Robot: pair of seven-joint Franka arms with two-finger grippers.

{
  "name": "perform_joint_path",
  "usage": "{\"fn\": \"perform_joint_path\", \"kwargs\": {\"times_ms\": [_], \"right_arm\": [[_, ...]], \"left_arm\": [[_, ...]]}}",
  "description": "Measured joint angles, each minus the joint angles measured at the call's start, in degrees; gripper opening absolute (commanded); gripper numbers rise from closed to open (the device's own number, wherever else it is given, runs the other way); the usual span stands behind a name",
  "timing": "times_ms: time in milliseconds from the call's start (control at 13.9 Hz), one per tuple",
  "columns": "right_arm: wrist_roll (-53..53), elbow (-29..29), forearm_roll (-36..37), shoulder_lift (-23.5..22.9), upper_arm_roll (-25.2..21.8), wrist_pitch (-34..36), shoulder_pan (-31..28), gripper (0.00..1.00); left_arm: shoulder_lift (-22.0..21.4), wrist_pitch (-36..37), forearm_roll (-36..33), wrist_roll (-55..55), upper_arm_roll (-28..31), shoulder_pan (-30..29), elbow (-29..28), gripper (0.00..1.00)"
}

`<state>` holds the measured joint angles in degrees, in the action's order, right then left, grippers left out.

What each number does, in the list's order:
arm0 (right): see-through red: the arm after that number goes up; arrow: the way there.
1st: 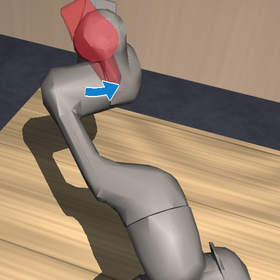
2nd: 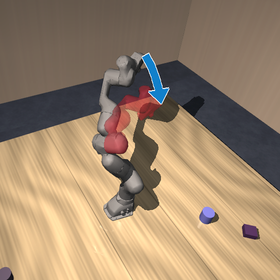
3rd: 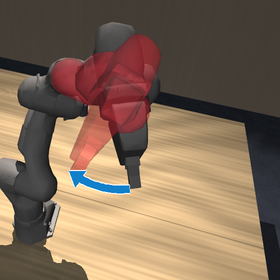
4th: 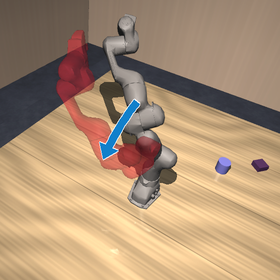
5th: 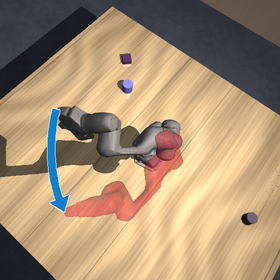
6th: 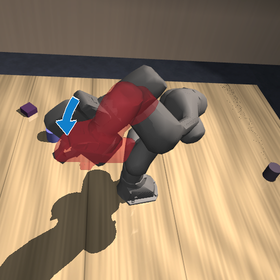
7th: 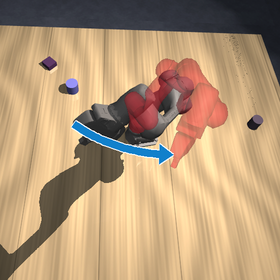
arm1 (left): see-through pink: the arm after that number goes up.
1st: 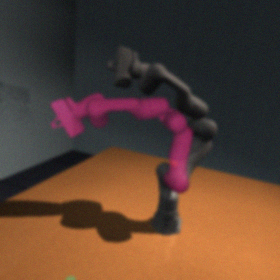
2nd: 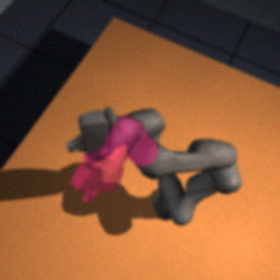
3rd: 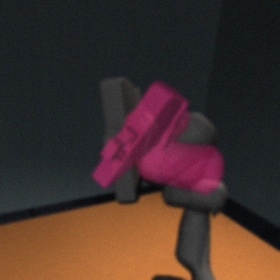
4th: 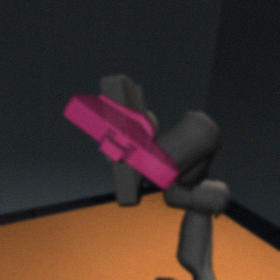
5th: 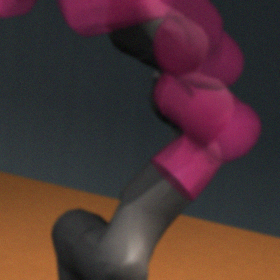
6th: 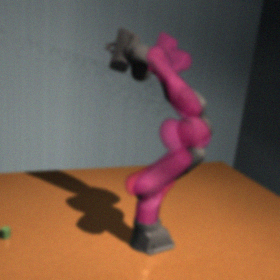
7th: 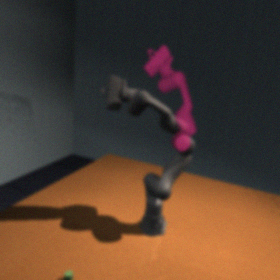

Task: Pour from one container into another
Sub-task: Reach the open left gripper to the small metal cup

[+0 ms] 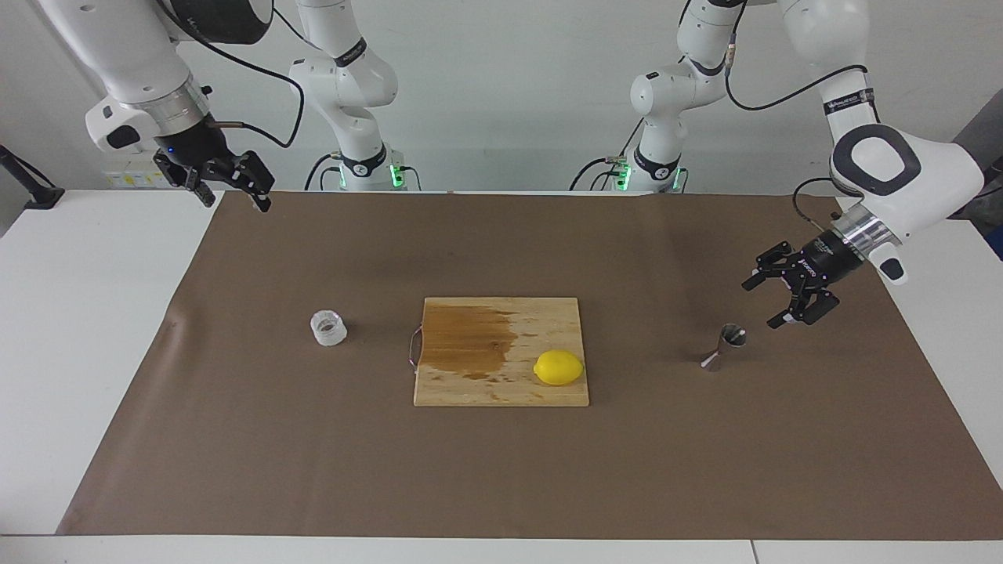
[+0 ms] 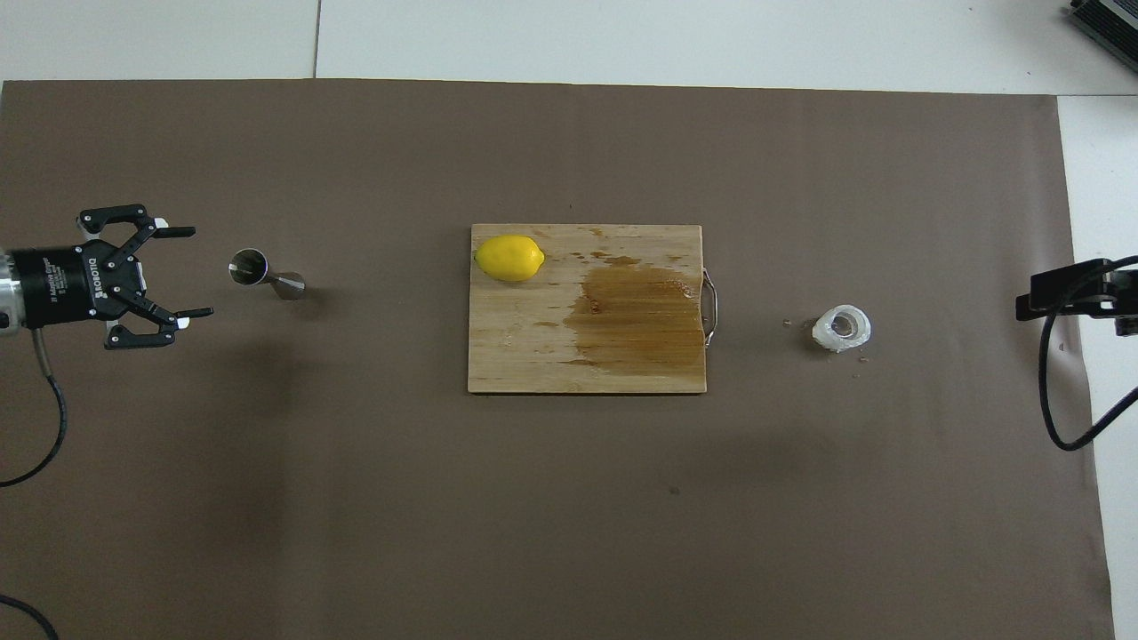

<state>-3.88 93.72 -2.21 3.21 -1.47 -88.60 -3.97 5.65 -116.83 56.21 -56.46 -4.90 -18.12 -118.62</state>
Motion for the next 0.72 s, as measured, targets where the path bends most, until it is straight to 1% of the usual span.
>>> {"fn": "perform_joint_path", "kwargs": {"times_ms": [144,360,504,720], "right_arm": [[0.0,0.0,0.0,0.0,0.0,0.0,0.0,1.0],[0.0,0.0,0.0,0.0,0.0,0.0,0.0,1.0],[0.0,0.0,0.0,0.0,0.0,0.0,0.0,1.0],[0.0,0.0,0.0,0.0,0.0,0.0,0.0,1.0]], "left_arm": [[-0.1,-2.3,7.3,-0.2,0.0,-1.5,-4.5,1.0],[-0.4,-5.5,15.7,-0.9,-0.3,-1.7,-8.6,1.0],[-0.3,-6.0,19.7,-0.9,-0.6,-1.6,-10.6,1.0],[0.4,-6.2,24.6,0.4,-1.0,-1.5,-11.6,1.0]]}}
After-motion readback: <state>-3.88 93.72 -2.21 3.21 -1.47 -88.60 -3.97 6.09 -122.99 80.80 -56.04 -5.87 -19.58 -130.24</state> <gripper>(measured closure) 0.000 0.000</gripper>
